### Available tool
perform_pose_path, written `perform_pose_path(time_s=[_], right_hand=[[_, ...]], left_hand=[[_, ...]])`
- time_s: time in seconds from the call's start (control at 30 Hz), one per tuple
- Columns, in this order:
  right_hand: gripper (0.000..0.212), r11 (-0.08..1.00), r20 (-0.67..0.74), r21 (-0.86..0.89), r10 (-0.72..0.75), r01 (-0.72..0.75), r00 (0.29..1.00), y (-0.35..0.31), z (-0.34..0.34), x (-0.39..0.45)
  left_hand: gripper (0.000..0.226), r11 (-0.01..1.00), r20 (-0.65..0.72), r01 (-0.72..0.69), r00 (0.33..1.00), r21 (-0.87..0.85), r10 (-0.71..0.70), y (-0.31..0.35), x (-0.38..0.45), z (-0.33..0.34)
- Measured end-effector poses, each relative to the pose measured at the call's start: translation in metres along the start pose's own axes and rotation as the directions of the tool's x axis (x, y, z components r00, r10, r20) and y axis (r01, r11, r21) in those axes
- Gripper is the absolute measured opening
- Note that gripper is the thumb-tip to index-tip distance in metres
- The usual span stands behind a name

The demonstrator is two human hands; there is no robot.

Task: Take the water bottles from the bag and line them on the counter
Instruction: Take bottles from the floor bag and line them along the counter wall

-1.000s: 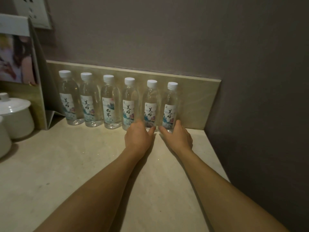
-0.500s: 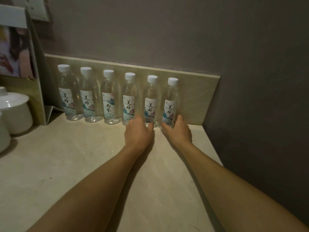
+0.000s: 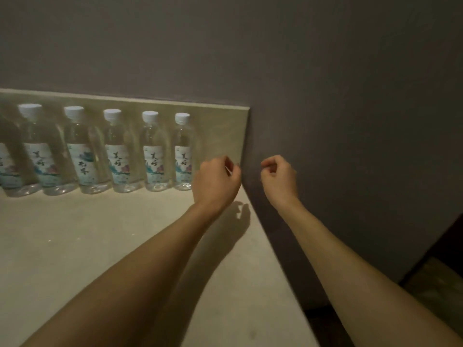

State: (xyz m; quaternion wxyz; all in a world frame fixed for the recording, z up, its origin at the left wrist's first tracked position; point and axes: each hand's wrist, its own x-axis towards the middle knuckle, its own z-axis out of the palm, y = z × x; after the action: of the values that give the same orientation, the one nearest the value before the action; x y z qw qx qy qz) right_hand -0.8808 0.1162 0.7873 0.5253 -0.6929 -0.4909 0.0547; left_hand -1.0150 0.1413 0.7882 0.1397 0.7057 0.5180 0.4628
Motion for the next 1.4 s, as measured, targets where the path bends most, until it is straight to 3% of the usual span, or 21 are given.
perform_pose_path(time_s=[0.2,0.4,0.57,0.73,0.83,1.0,1.2,1.4], right_hand=[[0.022,0.999,-0.091,0.019,0.038,-0.036,0.995,0.079,-0.094,0.012],[0.022,0.992,-0.111,0.057,0.119,-0.113,0.987,0.188,-0.218,0.018],[0.019,0.955,-0.132,0.024,0.297,-0.296,0.946,0.296,-0.322,-0.005],[0.014,0.879,-0.142,-0.008,0.471,-0.477,0.871,0.379,-0.391,-0.028],[0.023,0.836,-0.146,-0.026,0.539,-0.548,0.829,0.424,-0.417,-0.034],[0.014,0.781,-0.095,-0.042,0.617,-0.623,0.781,0.497,-0.439,-0.022],[0.023,0.708,0.042,-0.13,0.703,-0.694,0.709,0.611,-0.44,0.014],[0.02,0.567,0.195,-0.19,0.822,-0.802,0.535,0.714,-0.442,0.046]], left_hand=[[0.027,0.994,0.08,-0.113,0.99,0.012,0.112,0.096,-0.028,0.069],[0.027,0.991,0.248,-0.135,0.961,0.022,0.126,0.201,-0.081,0.183],[0.024,0.994,0.454,-0.111,0.886,0.017,0.091,0.271,-0.15,0.288],[0.024,0.995,0.622,-0.095,0.782,0.039,0.05,0.297,-0.21,0.369],[0.023,0.996,0.696,-0.078,0.717,0.052,0.02,0.308,-0.234,0.417],[0.022,0.999,0.763,-0.044,0.646,0.031,0.004,0.324,-0.257,0.499],[0.019,0.99,0.811,0.112,0.568,0.088,-0.137,0.319,-0.261,0.617],[0.02,0.943,0.842,0.245,0.439,0.223,-0.313,0.314,-0.267,0.724]])
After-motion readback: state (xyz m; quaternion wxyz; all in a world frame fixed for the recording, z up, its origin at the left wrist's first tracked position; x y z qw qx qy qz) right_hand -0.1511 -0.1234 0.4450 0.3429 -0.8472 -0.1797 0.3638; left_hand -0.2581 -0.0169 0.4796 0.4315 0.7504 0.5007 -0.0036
